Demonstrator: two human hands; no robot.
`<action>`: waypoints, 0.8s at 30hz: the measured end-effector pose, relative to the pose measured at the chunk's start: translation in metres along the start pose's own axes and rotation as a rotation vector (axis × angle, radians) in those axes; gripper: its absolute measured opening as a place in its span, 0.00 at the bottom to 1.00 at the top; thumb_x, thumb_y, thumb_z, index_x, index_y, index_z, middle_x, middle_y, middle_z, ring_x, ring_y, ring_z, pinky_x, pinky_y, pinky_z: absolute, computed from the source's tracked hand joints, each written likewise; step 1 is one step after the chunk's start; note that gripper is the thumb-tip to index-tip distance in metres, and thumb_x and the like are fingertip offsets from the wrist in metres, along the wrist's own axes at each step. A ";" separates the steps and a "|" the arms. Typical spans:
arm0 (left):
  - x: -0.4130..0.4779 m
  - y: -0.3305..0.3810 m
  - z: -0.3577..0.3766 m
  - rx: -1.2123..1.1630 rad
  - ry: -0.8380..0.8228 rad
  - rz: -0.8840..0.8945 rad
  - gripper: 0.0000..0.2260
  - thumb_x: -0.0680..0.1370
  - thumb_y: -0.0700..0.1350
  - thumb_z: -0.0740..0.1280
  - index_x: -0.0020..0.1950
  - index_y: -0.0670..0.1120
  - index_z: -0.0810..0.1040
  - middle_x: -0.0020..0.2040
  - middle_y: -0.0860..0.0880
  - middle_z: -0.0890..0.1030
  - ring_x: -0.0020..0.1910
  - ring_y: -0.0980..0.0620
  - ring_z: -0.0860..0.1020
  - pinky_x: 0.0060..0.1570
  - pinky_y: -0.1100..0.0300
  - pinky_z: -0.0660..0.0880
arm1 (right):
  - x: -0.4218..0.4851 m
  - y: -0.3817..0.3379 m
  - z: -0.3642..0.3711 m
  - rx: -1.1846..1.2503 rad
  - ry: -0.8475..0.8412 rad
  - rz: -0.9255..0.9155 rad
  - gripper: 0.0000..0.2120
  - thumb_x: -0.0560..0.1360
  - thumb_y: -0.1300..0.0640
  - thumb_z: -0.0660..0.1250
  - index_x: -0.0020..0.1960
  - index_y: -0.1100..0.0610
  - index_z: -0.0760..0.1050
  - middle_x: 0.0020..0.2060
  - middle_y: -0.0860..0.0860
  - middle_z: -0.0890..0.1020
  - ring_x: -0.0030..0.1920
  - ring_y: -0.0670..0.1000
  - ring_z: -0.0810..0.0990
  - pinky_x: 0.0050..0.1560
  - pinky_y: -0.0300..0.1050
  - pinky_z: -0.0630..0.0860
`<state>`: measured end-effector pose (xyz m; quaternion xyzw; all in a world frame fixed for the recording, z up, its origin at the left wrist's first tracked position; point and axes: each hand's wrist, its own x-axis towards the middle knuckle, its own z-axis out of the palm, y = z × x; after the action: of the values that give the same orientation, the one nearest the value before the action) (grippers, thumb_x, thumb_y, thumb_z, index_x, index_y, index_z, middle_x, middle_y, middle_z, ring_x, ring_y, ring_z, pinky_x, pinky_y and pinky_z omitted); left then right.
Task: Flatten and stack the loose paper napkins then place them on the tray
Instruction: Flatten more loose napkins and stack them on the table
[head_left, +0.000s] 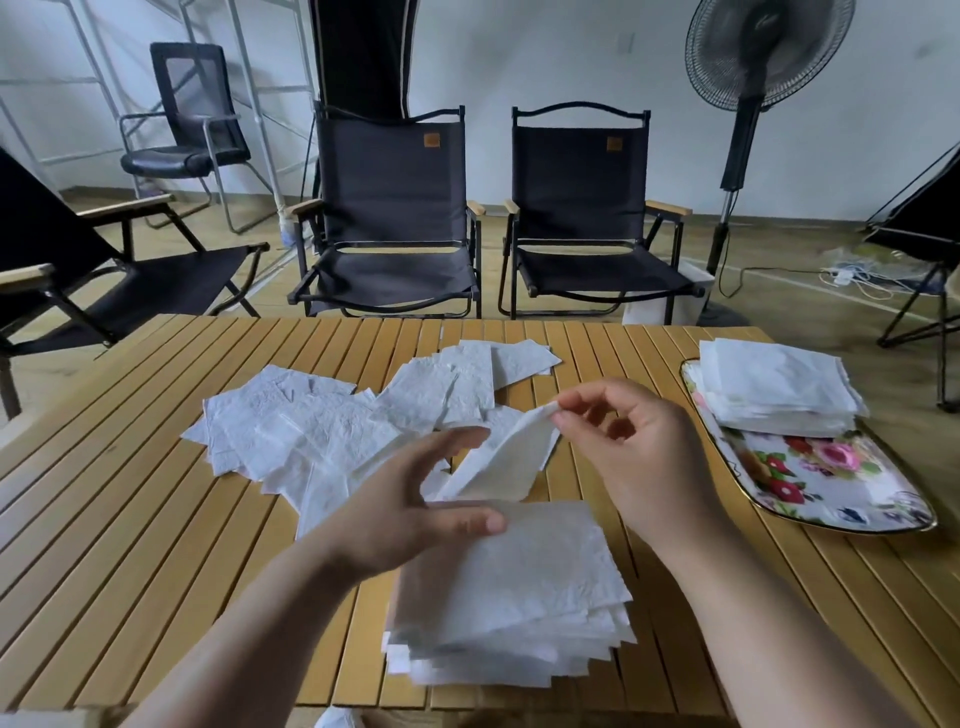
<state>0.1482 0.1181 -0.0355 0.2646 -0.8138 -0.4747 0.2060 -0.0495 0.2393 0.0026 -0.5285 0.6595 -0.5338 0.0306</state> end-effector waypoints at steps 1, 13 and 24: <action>-0.002 0.006 0.004 -0.011 0.008 0.030 0.37 0.62 0.65 0.77 0.69 0.59 0.74 0.66 0.64 0.75 0.67 0.64 0.71 0.65 0.60 0.69 | -0.001 -0.005 -0.002 -0.029 0.037 -0.064 0.03 0.75 0.55 0.72 0.48 0.49 0.82 0.41 0.40 0.81 0.42 0.43 0.78 0.37 0.31 0.74; -0.033 0.038 -0.011 -0.222 0.072 -0.115 0.17 0.78 0.52 0.70 0.41 0.38 0.80 0.32 0.49 0.74 0.31 0.54 0.69 0.31 0.64 0.65 | -0.009 -0.014 -0.028 0.182 -0.200 0.452 0.02 0.76 0.58 0.72 0.45 0.53 0.80 0.35 0.47 0.83 0.39 0.47 0.80 0.40 0.43 0.73; -0.032 0.027 -0.002 0.481 0.001 -0.530 0.30 0.74 0.71 0.62 0.60 0.47 0.75 0.58 0.47 0.80 0.50 0.49 0.79 0.45 0.56 0.76 | -0.030 0.007 -0.015 -0.434 -0.676 0.869 0.38 0.69 0.25 0.65 0.64 0.53 0.74 0.60 0.51 0.80 0.55 0.52 0.79 0.47 0.48 0.79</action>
<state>0.1683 0.1478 -0.0132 0.5076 -0.8052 -0.3065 0.0077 -0.0500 0.2704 -0.0115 -0.3447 0.8633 -0.1271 0.3459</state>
